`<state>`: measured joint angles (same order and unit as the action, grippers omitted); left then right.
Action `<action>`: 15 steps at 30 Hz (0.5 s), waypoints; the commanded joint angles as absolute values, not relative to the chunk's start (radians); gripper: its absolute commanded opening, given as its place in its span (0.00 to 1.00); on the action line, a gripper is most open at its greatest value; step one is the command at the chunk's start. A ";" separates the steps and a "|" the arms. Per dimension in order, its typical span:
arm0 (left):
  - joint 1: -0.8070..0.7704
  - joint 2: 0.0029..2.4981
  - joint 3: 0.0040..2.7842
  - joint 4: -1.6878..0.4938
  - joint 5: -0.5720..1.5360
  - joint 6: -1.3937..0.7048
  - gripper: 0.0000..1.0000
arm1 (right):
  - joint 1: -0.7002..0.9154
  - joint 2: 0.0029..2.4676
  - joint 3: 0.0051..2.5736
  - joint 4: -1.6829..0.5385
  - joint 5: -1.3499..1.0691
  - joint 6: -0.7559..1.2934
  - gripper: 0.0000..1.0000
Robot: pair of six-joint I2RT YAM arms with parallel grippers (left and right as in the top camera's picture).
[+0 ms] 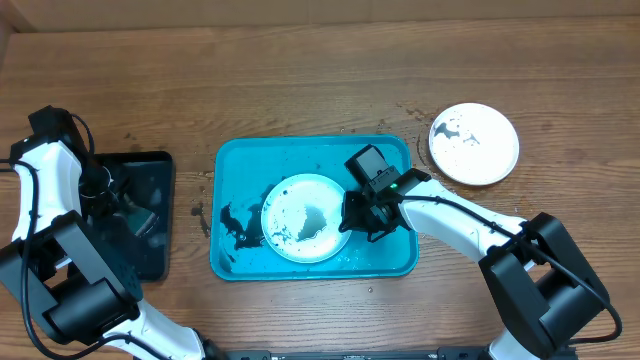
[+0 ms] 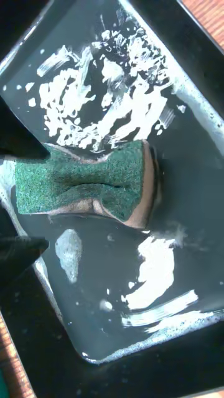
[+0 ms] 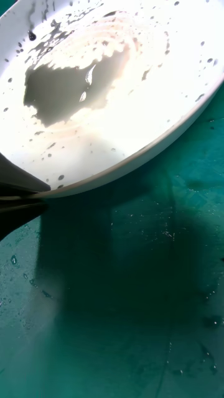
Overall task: Clean dirty plates on tray and stack at the side
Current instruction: 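Drop the sponge into the water tray with the left gripper, then lift the second white plate with the right gripper and stack it on the pile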
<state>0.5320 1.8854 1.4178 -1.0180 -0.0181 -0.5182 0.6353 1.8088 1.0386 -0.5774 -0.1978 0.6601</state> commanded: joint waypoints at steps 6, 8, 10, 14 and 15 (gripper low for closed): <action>0.530 1.884 1.414 -0.993 0.062 -0.520 1.00 | 0.634 1.808 1.134 -0.682 -0.142 0.570 0.04; 0.530 1.884 1.414 -0.993 0.072 -0.520 1.00 | 0.635 1.798 1.211 -0.775 -0.051 0.566 0.04; 0.530 1.884 1.414 -0.993 0.072 -0.520 1.00 | 0.642 1.787 1.308 -0.881 0.041 0.510 0.04; 0.530 1.884 1.414 -0.993 0.071 -0.520 1.00 | 0.687 1.784 1.478 -1.071 0.310 0.480 0.04; 0.530 1.884 1.414 -0.993 0.071 -0.520 1.00 | 0.697 1.784 1.508 -1.102 0.367 0.468 0.04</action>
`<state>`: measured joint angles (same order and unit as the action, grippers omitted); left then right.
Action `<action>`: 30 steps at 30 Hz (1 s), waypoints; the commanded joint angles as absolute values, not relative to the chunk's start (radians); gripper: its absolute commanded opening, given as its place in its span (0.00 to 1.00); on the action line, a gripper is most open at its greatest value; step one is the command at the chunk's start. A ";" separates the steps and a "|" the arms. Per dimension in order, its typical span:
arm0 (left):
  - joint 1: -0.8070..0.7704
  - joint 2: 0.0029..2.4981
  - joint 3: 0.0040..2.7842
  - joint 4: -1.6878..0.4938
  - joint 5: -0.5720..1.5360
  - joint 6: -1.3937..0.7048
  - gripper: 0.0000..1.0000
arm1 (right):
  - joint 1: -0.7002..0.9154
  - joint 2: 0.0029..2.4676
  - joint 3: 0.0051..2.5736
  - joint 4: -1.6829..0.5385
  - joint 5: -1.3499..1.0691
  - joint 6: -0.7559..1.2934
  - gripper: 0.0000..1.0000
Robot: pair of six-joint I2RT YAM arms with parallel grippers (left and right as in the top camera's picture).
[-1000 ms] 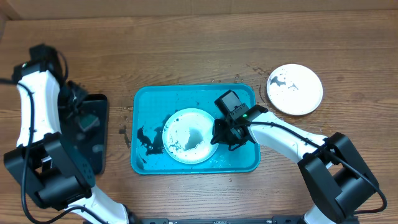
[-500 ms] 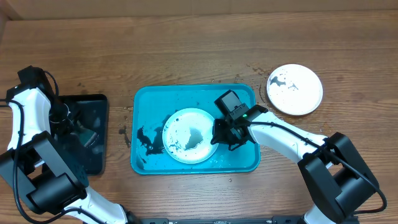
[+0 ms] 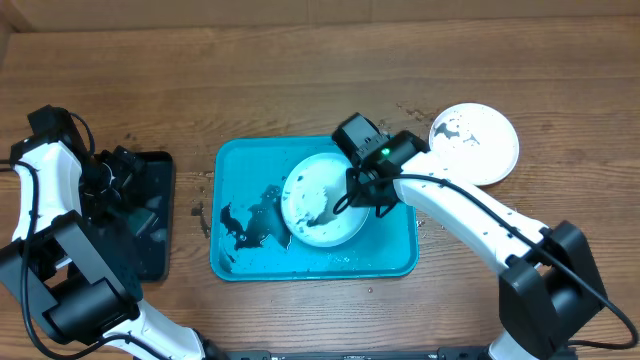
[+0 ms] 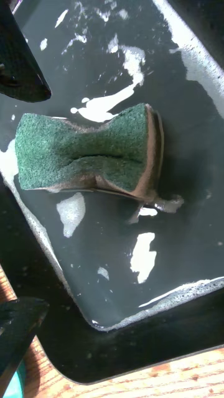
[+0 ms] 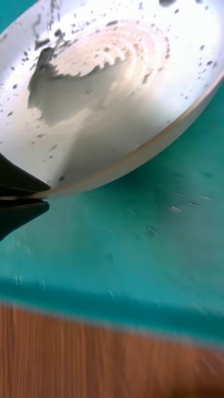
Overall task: Clean dirty plates on tray and stack at the side
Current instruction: 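Lift the second white plate with the right gripper and stack it on the pile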
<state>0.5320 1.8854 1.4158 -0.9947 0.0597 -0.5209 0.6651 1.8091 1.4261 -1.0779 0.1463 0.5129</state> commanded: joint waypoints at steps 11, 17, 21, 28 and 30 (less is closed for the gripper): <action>0.530 1.884 1.414 -0.993 0.072 -0.520 1.00 | 0.901 1.784 1.869 -1.293 0.932 0.079 0.04; 0.530 1.884 1.414 -0.993 0.072 -0.520 1.00 | 0.991 1.784 1.869 -1.289 1.136 -0.143 0.04; 0.530 1.884 1.414 -0.993 0.071 -0.520 1.00 | 1.052 1.784 1.869 -1.277 1.204 -0.240 0.04; 0.530 1.884 1.414 -0.993 0.071 -0.520 1.00 | 1.113 1.784 1.869 -1.213 1.397 -0.244 0.04; 0.530 1.884 1.414 -0.993 0.071 -0.520 1.00 | 1.116 1.784 1.869 -1.213 1.394 -0.244 0.04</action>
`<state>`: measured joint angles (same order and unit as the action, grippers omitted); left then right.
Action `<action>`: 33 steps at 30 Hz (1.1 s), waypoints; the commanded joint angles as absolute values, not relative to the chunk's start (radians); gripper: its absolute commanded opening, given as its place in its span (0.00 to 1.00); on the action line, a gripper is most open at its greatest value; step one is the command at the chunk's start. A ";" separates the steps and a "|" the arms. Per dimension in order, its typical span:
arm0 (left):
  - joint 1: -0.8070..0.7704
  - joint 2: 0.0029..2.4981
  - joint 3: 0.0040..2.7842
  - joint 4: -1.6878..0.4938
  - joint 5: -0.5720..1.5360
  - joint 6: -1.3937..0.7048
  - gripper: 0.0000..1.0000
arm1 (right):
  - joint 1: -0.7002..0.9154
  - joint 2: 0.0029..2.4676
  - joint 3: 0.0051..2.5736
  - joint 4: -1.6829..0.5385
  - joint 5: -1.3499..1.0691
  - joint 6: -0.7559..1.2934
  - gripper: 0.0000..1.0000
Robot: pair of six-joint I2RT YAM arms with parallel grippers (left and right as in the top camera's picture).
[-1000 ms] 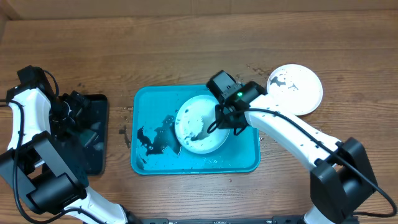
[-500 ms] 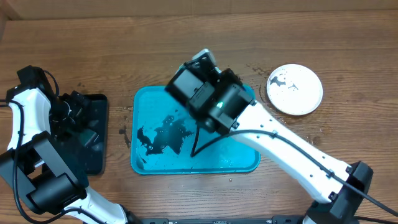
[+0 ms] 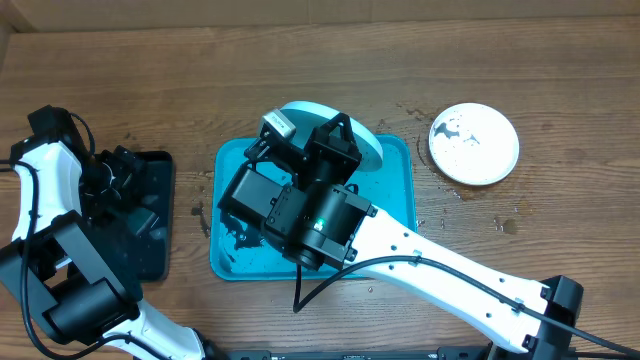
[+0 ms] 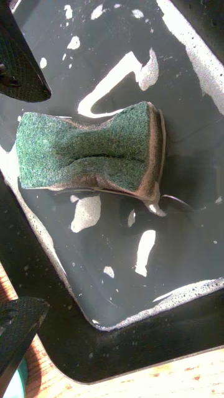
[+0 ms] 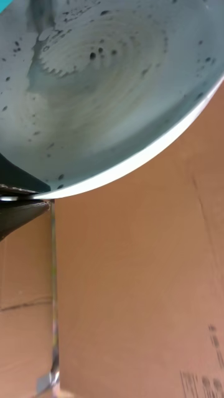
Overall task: Clean dirty plates on tray and stack at the side
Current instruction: 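Lift the second white plate with the right gripper and stack it on the pile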
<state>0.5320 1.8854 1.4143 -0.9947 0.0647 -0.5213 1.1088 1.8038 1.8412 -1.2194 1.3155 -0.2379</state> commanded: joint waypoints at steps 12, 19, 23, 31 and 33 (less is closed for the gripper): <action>0.530 1.884 1.414 -0.992 0.071 -0.520 1.00 | 1.083 1.784 1.869 -1.209 1.109 -0.149 0.04; 0.530 1.884 1.414 -0.990 0.072 -0.520 1.00 | 1.054 1.784 1.869 -1.164 1.151 -0.149 0.04; 0.530 1.884 1.414 -0.990 0.071 -0.520 1.00 | 1.039 1.784 1.868 -1.194 0.920 0.028 0.04; 0.530 1.884 1.414 -0.990 0.071 -0.520 1.00 | 0.775 1.784 1.868 -1.269 0.410 0.132 0.04; 0.530 1.884 1.414 -0.990 0.071 -0.520 1.00 | 0.650 1.784 1.868 -1.261 0.260 0.132 0.04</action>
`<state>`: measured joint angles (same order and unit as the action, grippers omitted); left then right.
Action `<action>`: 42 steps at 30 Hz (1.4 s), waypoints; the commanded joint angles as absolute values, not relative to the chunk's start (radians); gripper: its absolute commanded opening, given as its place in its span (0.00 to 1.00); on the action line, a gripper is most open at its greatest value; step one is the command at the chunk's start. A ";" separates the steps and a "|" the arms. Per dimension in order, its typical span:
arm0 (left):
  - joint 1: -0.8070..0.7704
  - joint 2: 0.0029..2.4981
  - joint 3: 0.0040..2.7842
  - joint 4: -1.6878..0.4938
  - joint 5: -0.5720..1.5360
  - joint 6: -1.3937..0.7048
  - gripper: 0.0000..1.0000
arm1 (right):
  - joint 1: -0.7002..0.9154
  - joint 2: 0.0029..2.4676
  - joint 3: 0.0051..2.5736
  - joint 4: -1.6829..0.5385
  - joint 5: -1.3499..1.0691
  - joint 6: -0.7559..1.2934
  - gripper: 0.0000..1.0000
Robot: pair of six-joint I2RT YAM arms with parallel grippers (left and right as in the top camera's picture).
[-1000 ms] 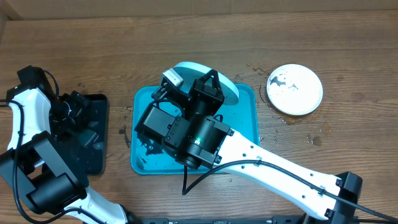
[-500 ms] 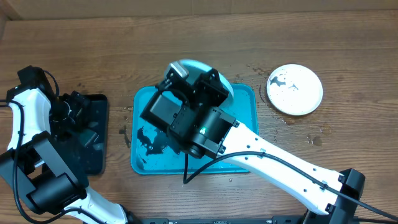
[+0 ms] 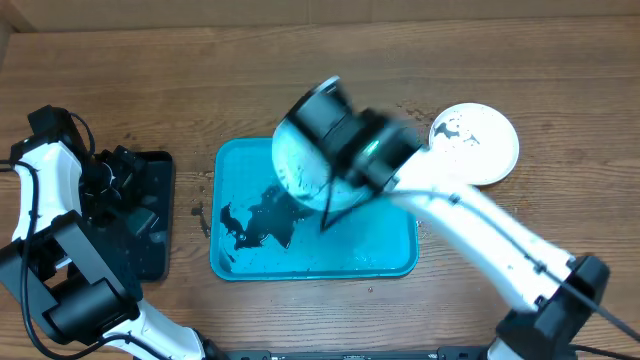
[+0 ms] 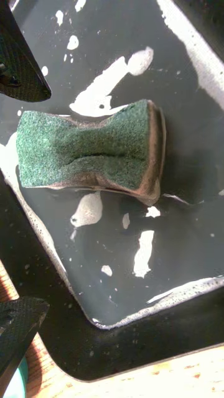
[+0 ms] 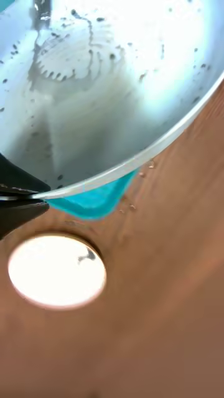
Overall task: Clean dirty plates on tray and stack at the side
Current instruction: 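Lift the second white plate with the right gripper and stack it on the pile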
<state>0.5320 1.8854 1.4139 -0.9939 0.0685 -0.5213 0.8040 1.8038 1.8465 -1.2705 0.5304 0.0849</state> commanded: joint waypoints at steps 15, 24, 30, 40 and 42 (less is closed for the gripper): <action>0.529 1.884 1.414 -0.990 0.071 -0.520 1.00 | -0.283 1.785 1.572 -1.066 -0.180 0.182 0.04; 0.529 1.884 1.414 -0.989 0.071 -0.520 1.00 | -0.327 1.786 1.310 -0.776 -0.159 0.295 0.04; 0.528 1.884 1.414 -0.990 0.071 -0.520 1.00 | -0.306 1.788 1.299 -0.792 -0.160 0.296 0.15; 0.528 1.884 1.414 -0.989 0.072 -0.520 1.00 | -0.262 1.721 1.333 -0.955 -0.344 0.284 0.58; 0.528 1.884 1.414 -0.990 0.072 -0.520 1.00 | -0.262 1.628 1.333 -1.052 -0.343 0.257 0.59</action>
<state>0.5320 1.8854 1.4139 -0.9936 0.0685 -0.5209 -0.2619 1.7630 1.3087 -0.9924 -0.2920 0.2874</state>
